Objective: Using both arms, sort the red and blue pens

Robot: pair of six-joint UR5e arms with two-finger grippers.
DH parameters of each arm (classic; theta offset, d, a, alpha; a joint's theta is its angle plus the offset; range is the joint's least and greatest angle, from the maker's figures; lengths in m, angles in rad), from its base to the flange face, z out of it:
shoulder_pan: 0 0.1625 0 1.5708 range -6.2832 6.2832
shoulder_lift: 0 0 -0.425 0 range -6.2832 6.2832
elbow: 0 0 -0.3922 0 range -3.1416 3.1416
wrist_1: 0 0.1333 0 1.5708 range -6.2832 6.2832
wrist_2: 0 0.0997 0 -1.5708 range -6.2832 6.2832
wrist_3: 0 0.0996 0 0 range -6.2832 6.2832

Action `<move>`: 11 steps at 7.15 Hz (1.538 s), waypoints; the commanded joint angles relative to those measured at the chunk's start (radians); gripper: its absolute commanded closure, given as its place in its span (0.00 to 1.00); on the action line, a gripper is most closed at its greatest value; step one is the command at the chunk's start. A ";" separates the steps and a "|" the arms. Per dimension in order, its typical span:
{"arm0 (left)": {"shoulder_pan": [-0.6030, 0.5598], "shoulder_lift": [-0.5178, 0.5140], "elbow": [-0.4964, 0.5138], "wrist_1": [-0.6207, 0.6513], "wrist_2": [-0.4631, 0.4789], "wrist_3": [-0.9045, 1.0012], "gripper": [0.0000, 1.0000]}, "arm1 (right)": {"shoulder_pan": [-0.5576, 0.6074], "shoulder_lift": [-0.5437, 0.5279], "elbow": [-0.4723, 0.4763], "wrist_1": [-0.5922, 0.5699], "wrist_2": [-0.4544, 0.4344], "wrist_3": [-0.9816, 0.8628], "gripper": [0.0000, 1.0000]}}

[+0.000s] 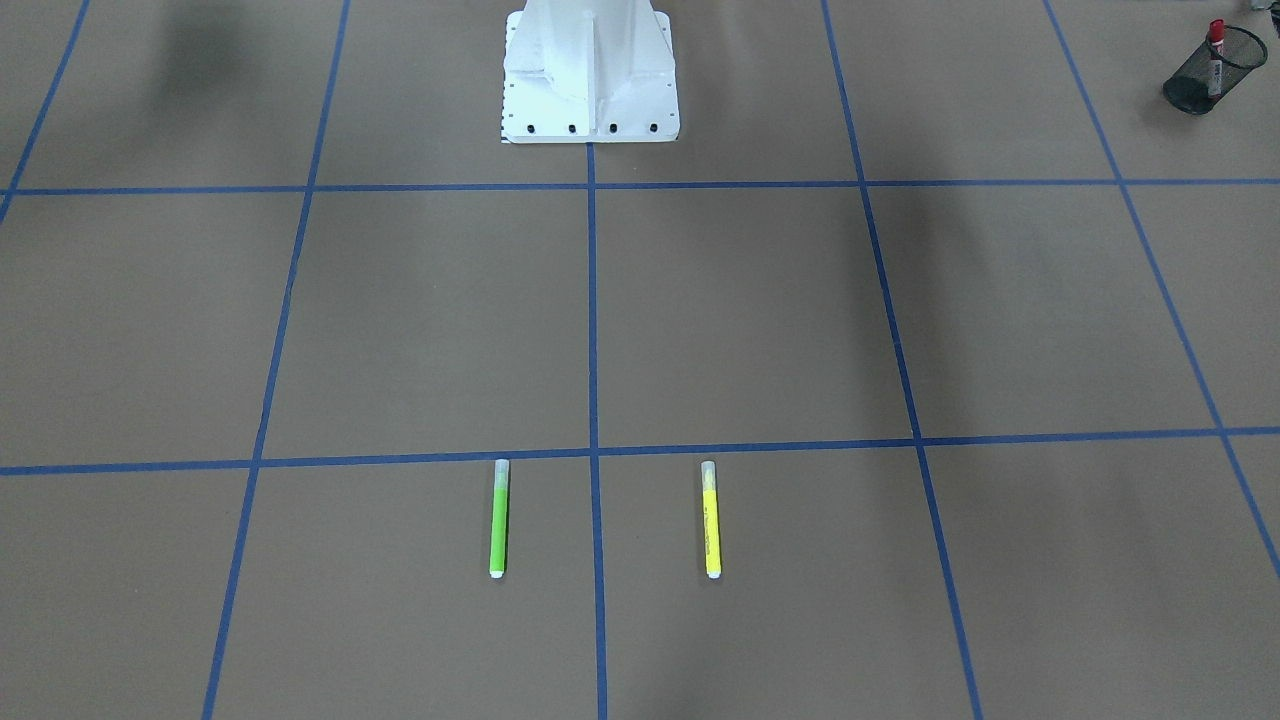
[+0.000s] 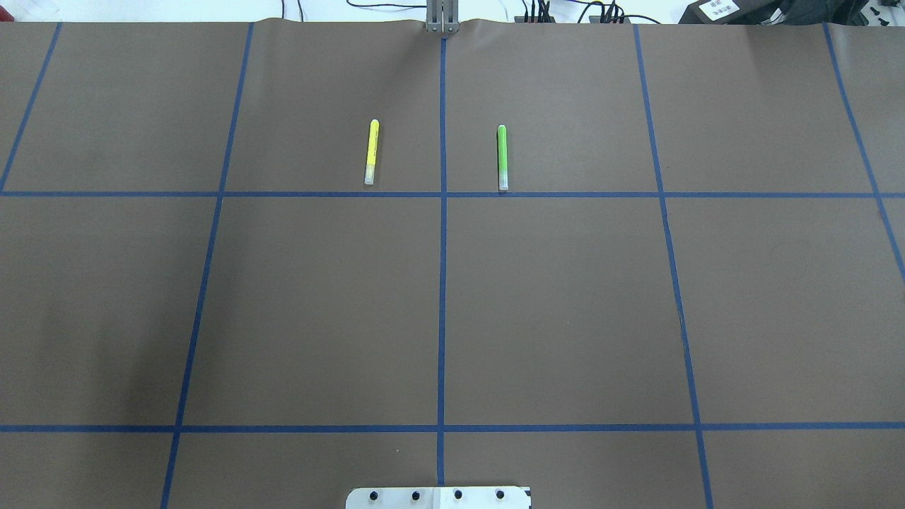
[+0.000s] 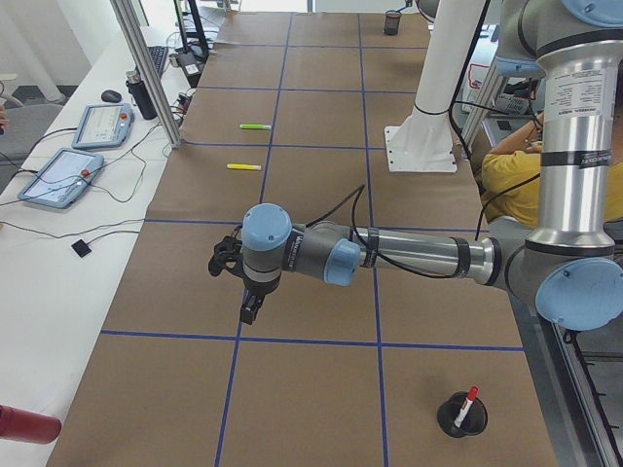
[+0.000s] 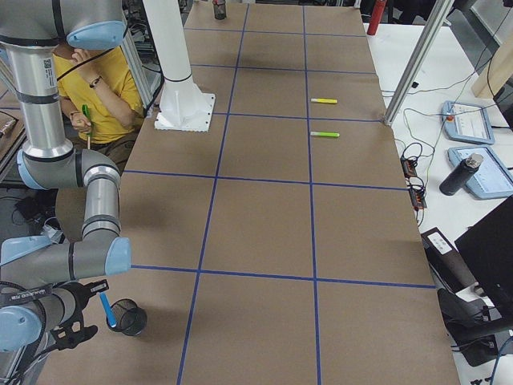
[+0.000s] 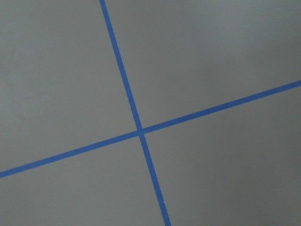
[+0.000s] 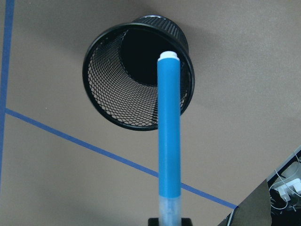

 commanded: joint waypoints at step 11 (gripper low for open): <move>-0.001 0.012 0.008 -0.004 0.000 -0.005 0.00 | -0.067 0.058 0.011 0.150 0.077 0.017 0.00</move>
